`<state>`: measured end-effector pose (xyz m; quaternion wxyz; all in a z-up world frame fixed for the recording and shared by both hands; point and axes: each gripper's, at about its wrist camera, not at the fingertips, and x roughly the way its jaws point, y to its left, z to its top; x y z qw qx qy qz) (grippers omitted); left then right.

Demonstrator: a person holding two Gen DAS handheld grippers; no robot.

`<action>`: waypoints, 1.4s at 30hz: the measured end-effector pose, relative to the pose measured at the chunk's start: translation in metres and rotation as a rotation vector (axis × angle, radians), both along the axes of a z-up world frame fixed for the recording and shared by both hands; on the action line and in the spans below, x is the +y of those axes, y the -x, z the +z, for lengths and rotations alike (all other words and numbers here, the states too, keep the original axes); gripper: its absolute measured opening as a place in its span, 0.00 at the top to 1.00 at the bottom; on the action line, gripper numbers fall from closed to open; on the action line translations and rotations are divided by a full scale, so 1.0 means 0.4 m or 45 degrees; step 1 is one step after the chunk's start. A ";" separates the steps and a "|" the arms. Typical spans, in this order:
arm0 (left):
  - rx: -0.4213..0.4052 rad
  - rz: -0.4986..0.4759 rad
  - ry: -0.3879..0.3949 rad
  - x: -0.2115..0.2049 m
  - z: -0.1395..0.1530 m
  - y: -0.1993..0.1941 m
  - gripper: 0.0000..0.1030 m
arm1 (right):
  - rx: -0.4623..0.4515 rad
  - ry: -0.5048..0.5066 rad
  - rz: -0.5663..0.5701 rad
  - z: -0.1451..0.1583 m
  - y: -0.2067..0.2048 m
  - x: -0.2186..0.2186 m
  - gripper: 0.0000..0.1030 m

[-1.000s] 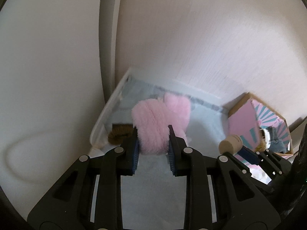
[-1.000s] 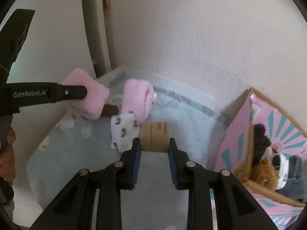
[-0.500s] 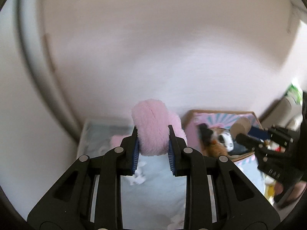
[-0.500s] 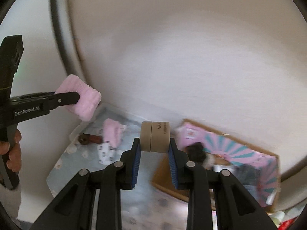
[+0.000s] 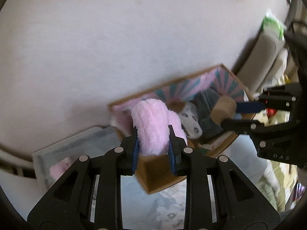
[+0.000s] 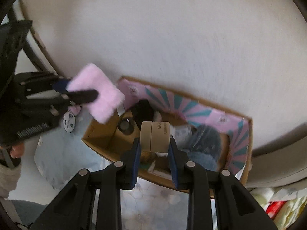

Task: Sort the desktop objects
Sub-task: 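Carry the pink slipper and cork jar into the cardboard box and release both, then move both open tools back over the tray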

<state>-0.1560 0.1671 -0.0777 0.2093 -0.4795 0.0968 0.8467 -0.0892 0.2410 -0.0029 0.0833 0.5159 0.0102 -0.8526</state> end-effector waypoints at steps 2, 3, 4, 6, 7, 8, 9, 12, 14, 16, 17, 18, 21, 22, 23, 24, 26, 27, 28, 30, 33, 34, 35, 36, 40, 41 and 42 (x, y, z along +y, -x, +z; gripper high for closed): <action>-0.027 -0.012 0.016 0.024 -0.024 0.010 0.78 | 0.003 0.006 -0.018 -0.018 -0.003 0.019 0.75; -0.035 -0.012 0.023 0.032 -0.032 0.015 0.78 | -0.005 0.013 -0.027 -0.027 0.004 0.029 0.75; -0.043 -0.010 0.026 0.034 -0.032 0.014 0.78 | -0.016 0.022 -0.034 -0.034 0.009 0.037 0.75; -0.054 -0.008 0.030 0.051 -0.042 0.027 0.78 | -0.035 0.052 -0.038 -0.051 0.020 0.053 0.75; -0.055 -0.008 0.036 0.053 -0.045 0.031 0.78 | -0.042 0.060 -0.040 -0.060 0.027 0.069 0.75; -0.056 -0.007 0.045 0.055 -0.046 0.033 0.78 | -0.044 0.059 -0.038 -0.065 0.031 0.073 0.75; -0.059 -0.006 0.051 0.056 -0.041 0.039 0.78 | -0.044 0.052 -0.033 -0.067 0.035 0.075 0.75; -0.067 -0.001 0.057 0.017 -0.022 0.026 0.78 | -0.038 0.047 -0.027 -0.063 0.041 0.078 0.75; -0.070 -0.002 0.055 0.011 -0.022 0.027 0.78 | -0.041 0.065 -0.025 -0.064 0.046 0.082 0.75; -0.075 -0.001 0.056 0.008 -0.024 0.029 0.78 | -0.043 0.068 -0.020 -0.056 0.046 0.082 0.75; -0.074 0.002 0.060 0.006 -0.023 0.028 0.78 | -0.043 0.064 -0.017 -0.055 0.046 0.081 0.75; -0.074 0.005 0.063 0.006 -0.025 0.029 0.78 | -0.044 0.063 -0.014 -0.054 0.046 0.079 0.75; -0.085 0.001 0.044 0.011 -0.035 0.033 0.76 | -0.049 0.071 -0.009 -0.057 0.050 0.076 0.75; -0.080 -0.007 0.022 0.009 -0.033 0.031 0.73 | -0.051 0.072 -0.007 -0.059 0.052 0.074 0.75; -0.087 -0.006 0.016 0.007 -0.032 0.031 0.62 | -0.049 0.070 -0.003 -0.062 0.055 0.072 0.75; -0.095 0.005 0.017 0.004 -0.031 0.033 0.37 | -0.051 0.065 0.003 -0.068 0.061 0.069 0.74; -0.064 0.051 0.019 -0.011 -0.021 0.031 0.00 | -0.059 0.042 -0.006 -0.068 0.064 0.069 0.56; -0.027 0.072 0.002 -0.023 -0.009 0.026 0.00 | -0.058 0.030 -0.017 -0.067 0.065 0.071 0.52; -0.015 0.082 -0.007 -0.032 -0.002 0.024 0.00 | -0.052 0.029 -0.027 -0.063 0.064 0.074 0.47; -0.009 0.106 -0.010 -0.053 0.012 0.025 0.00 | -0.028 0.045 -0.056 -0.050 0.057 0.087 0.41; 0.029 0.150 -0.011 -0.095 0.044 0.011 0.00 | 0.008 0.033 -0.060 -0.023 0.043 0.096 0.34; 0.039 0.162 -0.017 -0.109 0.053 0.007 0.00 | 0.025 0.032 -0.057 -0.012 0.036 0.095 0.34; 0.047 0.174 -0.028 -0.125 0.064 0.001 0.00 | 0.046 0.029 -0.053 -0.002 0.030 0.090 0.34; 0.055 0.182 -0.036 -0.140 0.076 -0.003 0.00 | 0.066 0.017 -0.046 0.010 0.022 0.083 0.34; 0.114 0.218 -0.023 -0.192 0.130 -0.019 0.00 | 0.108 -0.033 -0.019 0.041 0.011 0.052 0.34; 0.132 0.228 -0.020 -0.209 0.145 -0.024 0.00 | 0.107 -0.028 -0.013 0.048 0.011 0.045 0.34; 0.150 0.237 -0.016 -0.227 0.161 -0.029 0.00 | 0.105 -0.020 -0.008 0.055 0.012 0.037 0.34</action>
